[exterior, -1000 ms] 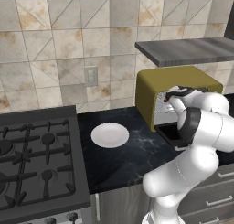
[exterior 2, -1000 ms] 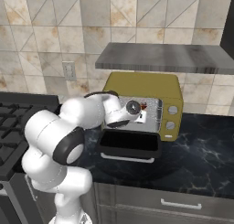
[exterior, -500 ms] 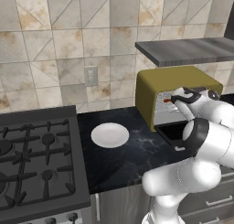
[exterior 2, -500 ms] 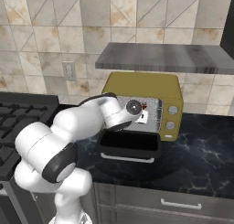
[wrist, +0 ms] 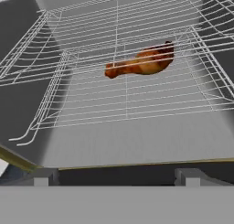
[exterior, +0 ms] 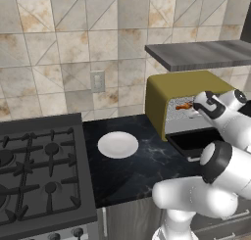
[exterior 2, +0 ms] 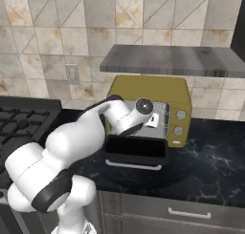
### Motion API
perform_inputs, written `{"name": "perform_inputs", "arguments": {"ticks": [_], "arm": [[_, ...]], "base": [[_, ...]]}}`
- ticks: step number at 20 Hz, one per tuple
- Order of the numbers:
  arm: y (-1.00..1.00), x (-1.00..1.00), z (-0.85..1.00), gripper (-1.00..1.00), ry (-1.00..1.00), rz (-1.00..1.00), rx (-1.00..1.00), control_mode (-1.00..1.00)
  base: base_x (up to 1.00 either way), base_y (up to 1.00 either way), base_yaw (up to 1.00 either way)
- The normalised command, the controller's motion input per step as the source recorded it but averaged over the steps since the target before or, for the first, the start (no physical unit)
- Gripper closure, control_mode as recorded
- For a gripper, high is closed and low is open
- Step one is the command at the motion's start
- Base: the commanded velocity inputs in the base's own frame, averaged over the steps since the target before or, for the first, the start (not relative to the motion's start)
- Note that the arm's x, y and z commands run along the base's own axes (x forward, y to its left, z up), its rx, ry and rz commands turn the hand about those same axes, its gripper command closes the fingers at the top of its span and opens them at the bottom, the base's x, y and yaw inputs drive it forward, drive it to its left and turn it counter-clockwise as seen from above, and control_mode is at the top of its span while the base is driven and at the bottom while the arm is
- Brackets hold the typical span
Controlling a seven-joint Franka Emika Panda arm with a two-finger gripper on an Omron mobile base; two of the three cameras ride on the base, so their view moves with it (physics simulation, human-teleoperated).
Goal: Open the toaster oven door. Place the hotdog bun on the top rack in the toaster oven and place the chicken drumstick on the bottom rack.
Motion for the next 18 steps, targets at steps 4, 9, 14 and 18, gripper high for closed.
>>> {"name": "perform_inputs", "arguments": {"ticks": [4,9,14,18], "arm": [[-0.09,-0.47,0.08,-1.0,-0.13,0.0,0.15,-1.0],[-0.07,-0.39,0.13,-1.0,-0.15,-0.01,0.21,-1.0],[-0.16,-0.12,0.31,-1.0,-0.04,0.0,0.1,-1.0],[-0.08,0.0,0.36,-1.0,-0.01,0.0,0.0,-1.0]], "base": [[0.0,0.0,0.0],[0.0,0.0,0.0],[0.0,0.0,0.0],[0.0,0.0,0.0]]}}
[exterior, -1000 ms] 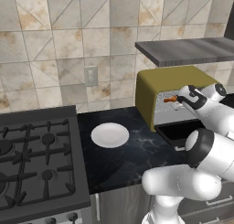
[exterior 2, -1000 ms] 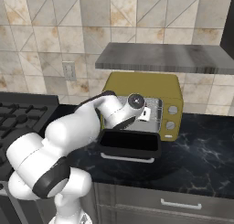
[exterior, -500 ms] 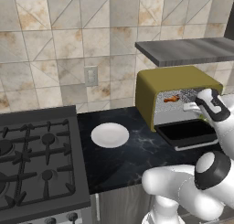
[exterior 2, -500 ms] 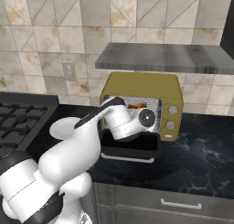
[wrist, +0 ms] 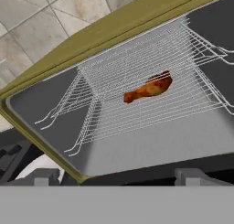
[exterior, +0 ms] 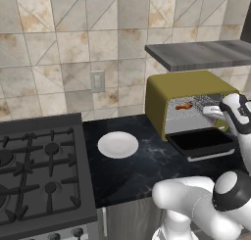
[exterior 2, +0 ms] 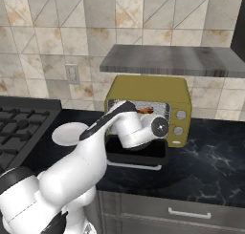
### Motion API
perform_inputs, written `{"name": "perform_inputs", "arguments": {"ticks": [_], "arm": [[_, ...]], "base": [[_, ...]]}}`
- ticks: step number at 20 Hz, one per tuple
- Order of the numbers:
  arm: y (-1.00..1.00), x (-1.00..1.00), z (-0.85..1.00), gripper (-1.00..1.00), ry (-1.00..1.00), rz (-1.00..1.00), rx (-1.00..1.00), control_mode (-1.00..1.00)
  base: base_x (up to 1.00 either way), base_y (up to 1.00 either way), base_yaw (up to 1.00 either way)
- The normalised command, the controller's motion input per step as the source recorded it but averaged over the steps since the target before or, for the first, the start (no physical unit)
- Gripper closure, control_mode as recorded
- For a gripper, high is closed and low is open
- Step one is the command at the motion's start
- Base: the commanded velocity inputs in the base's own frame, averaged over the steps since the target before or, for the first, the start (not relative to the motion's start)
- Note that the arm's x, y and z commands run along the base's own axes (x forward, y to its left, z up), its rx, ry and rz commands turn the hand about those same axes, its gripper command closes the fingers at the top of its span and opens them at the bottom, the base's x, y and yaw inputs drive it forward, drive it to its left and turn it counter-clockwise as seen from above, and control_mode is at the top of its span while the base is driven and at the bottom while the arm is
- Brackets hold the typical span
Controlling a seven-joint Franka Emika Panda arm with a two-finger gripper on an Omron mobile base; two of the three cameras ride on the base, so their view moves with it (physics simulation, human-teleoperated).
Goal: Open the toaster oven door. Place the hotdog bun on the top rack in the toaster oven and place the chicken drumstick on the bottom rack.
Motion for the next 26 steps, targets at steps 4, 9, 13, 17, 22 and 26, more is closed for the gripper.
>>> {"name": "perform_inputs", "arguments": {"ticks": [4,9,13,17,22,26], "arm": [[-0.11,-0.03,0.13,-1.0,-0.08,0.0,-0.06,-1.0],[0.0,-0.01,-0.01,-1.0,-0.26,0.0,-0.02,-1.0],[0.0,0.11,0.01,-1.0,-0.27,0.0,0.0,-1.0],[0.0,0.15,0.0,-1.0,-0.18,0.0,-0.02,-1.0],[0.0,0.08,0.01,-1.0,-0.19,0.0,-0.07,-1.0],[-0.06,0.0,0.03,-1.0,-0.18,0.0,-0.12,-1.0]], "base": [[0.0,0.0,0.0],[0.0,0.0,0.0],[0.0,0.0,0.0],[0.0,0.0,0.0],[0.0,0.0,0.0],[0.0,0.0,0.0]]}}
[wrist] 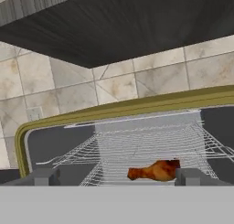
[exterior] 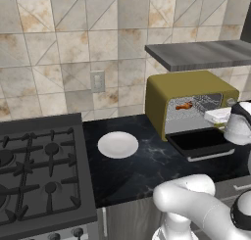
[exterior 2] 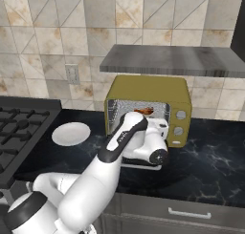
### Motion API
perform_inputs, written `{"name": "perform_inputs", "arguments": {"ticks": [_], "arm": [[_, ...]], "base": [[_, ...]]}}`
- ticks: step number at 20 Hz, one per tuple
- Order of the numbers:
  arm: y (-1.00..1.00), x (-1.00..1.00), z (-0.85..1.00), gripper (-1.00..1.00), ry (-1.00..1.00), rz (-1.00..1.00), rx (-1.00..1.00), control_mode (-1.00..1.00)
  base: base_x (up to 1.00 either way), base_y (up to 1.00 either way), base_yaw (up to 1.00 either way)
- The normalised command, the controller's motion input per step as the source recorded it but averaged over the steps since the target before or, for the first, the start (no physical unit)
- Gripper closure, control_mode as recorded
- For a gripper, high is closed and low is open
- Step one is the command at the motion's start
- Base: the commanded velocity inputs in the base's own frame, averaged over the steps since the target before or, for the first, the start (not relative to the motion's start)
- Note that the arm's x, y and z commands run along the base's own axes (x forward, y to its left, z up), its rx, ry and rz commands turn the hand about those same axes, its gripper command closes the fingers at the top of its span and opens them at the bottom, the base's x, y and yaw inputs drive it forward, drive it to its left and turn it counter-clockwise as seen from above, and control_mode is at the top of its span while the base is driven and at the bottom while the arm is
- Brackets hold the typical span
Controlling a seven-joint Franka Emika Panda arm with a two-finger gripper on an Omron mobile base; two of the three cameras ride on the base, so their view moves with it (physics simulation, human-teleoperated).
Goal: Open the toaster oven door. Place the hotdog bun on the top rack in the toaster oven and place the chicken drumstick on the bottom rack.
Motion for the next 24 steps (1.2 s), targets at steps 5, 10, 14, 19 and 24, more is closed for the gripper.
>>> {"name": "perform_inputs", "arguments": {"ticks": [5,10,14,19,24], "arm": [[-0.05,0.01,0.09,-1.0,-0.11,0.0,-0.09,-1.0],[-0.12,0.0,0.2,-1.0,0.0,0.0,-0.08,-1.0],[-0.11,0.0,0.21,-1.0,0.01,0.0,-0.09,-1.0],[-0.03,0.11,0.08,-1.0,0.0,0.0,-0.11,-1.0],[0.01,0.11,-0.02,-1.0,0.0,0.0,-0.13,-1.0]], "base": [[0.0,0.0,0.0],[0.0,0.0,0.0],[0.0,0.0,0.0],[0.0,0.0,0.0],[0.0,0.0,0.0]]}}
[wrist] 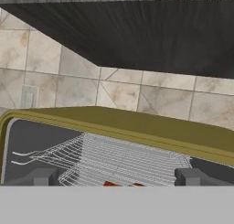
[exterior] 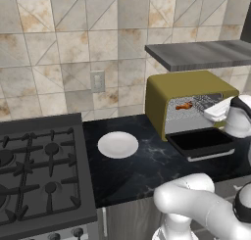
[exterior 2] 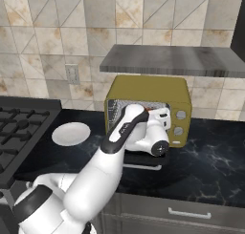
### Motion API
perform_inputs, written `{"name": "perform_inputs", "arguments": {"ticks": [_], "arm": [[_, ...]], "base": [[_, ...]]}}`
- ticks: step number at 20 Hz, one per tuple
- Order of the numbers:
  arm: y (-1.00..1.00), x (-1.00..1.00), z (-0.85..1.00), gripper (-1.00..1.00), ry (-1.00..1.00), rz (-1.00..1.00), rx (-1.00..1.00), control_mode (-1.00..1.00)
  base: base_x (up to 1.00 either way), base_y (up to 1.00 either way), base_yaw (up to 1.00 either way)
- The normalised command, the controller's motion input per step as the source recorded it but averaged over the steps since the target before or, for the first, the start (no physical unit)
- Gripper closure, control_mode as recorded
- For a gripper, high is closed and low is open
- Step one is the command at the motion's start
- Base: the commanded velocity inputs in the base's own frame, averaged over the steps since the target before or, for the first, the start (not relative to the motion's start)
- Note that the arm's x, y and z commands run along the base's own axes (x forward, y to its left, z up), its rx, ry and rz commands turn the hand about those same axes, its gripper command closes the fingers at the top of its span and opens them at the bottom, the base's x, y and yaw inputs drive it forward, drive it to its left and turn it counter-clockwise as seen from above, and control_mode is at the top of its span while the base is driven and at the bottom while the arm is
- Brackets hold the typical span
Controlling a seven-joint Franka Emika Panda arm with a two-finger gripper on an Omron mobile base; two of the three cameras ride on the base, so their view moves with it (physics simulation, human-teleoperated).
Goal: Open the toaster oven door. Place the hotdog bun on the top rack in the toaster oven and place the chicken drumstick on the bottom rack.
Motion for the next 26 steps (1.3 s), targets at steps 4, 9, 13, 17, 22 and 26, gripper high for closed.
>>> {"name": "perform_inputs", "arguments": {"ticks": [4,9,13,17,22,26], "arm": [[0.01,0.14,-0.05,-1.0,0.0,0.0,-0.05,-1.0],[0.0,0.07,-0.12,-1.0,0.04,0.0,-0.01,-1.0],[0.01,0.08,-0.17,-1.0,0.03,0.0,0.0,-1.0],[0.0,0.13,-0.02,-1.0,0.0,0.0,0.0,-1.0],[0.0,0.14,-0.01,-1.0,0.0,0.0,0.0,-1.0],[0.01,0.13,-0.11,-1.0,0.0,0.0,0.0,-1.0]], "base": [[0.0,0.0,0.0],[0.0,0.0,0.0],[0.0,0.0,0.0],[0.0,0.0,0.0],[0.0,0.0,0.0],[0.0,0.0,0.0]]}}
